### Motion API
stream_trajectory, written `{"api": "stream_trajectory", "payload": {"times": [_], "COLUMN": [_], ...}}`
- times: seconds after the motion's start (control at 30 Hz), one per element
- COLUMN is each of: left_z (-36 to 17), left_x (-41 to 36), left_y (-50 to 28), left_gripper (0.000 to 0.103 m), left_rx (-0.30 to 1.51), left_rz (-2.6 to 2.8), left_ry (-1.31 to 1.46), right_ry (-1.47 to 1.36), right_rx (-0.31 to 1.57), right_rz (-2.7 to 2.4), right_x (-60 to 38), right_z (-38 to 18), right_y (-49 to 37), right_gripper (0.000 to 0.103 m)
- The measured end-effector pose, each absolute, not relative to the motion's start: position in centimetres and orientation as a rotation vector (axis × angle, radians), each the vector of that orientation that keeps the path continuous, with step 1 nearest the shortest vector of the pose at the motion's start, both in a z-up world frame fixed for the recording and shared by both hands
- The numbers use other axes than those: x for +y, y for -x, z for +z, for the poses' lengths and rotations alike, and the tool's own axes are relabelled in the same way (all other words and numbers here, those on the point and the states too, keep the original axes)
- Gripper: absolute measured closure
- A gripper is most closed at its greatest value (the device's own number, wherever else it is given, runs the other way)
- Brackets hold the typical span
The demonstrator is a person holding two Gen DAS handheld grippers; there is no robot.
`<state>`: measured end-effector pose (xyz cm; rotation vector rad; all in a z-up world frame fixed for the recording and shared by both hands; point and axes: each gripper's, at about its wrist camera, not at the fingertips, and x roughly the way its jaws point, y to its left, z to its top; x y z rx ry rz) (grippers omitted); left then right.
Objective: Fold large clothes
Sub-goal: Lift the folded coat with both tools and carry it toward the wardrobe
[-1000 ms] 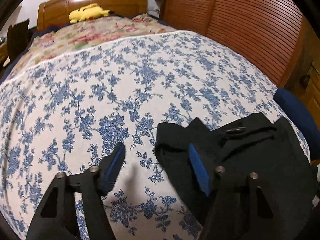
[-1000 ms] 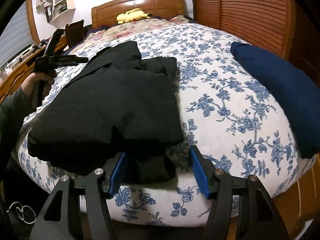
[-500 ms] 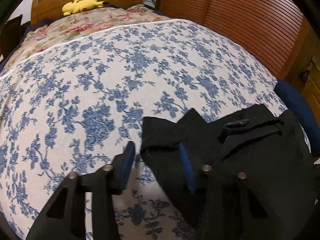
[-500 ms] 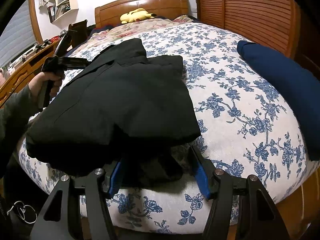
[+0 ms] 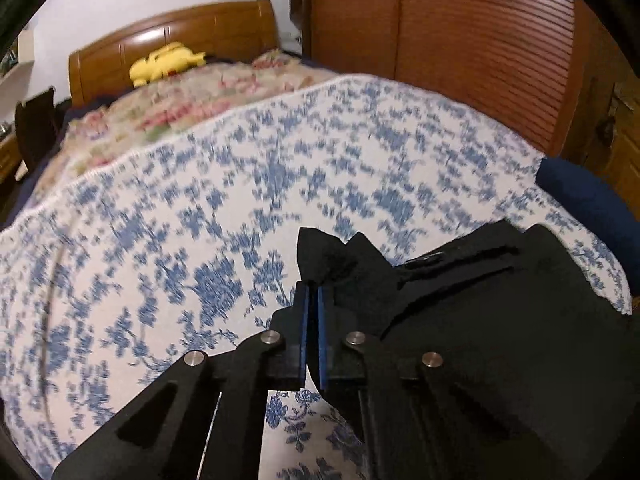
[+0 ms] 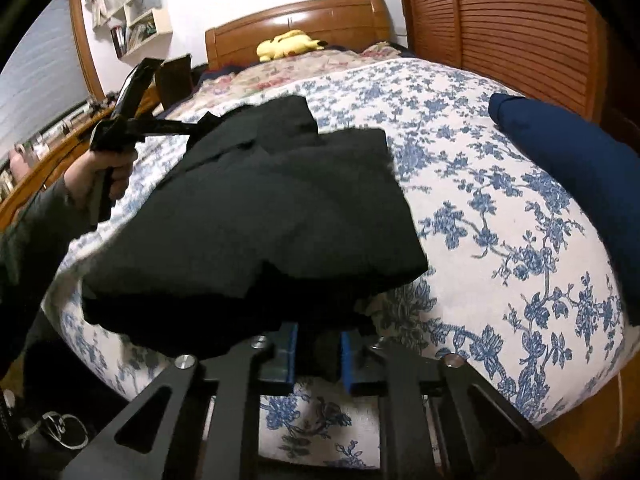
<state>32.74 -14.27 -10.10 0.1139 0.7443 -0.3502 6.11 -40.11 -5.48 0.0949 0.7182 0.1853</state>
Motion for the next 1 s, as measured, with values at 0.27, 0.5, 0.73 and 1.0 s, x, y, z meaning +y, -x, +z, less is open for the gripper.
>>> {"api": "stream_trajectory", "payload": {"times": [0.27, 0.5, 0.73, 1.0], "left_z": [-5.4, -3.5, -1.4, 3.1], "left_x": [-14.1, -15.1, -16.8, -21.7], "left_y": [-29.1, -26.2, -24.4, -23.5], "left_gripper": [0.099, 0.100, 0.100, 0.100], "left_rx": [0.649, 0.606, 0.560, 0.450], "left_rz": [-0.349, -0.359, -0.365, -0.390], "left_ry": [-0.140, -0.174, -0.194, -0.199], "right_ry": [-0.065, -0.049, -0.004, 0.058], "right_rx": [0.635, 0.599, 0.557, 0.479], "right_rz": [0.131, 0.106, 0.090, 0.023], "right_x": [-40.9, -41.7, -42.1, -44.5], "right_z": [-3.0, -2.0, -0.7, 1.8], "right_y": [-6.0, -5.7, -5.3, -4.6], "right_gripper": [0.094, 0.094, 0.095, 0.095]}}
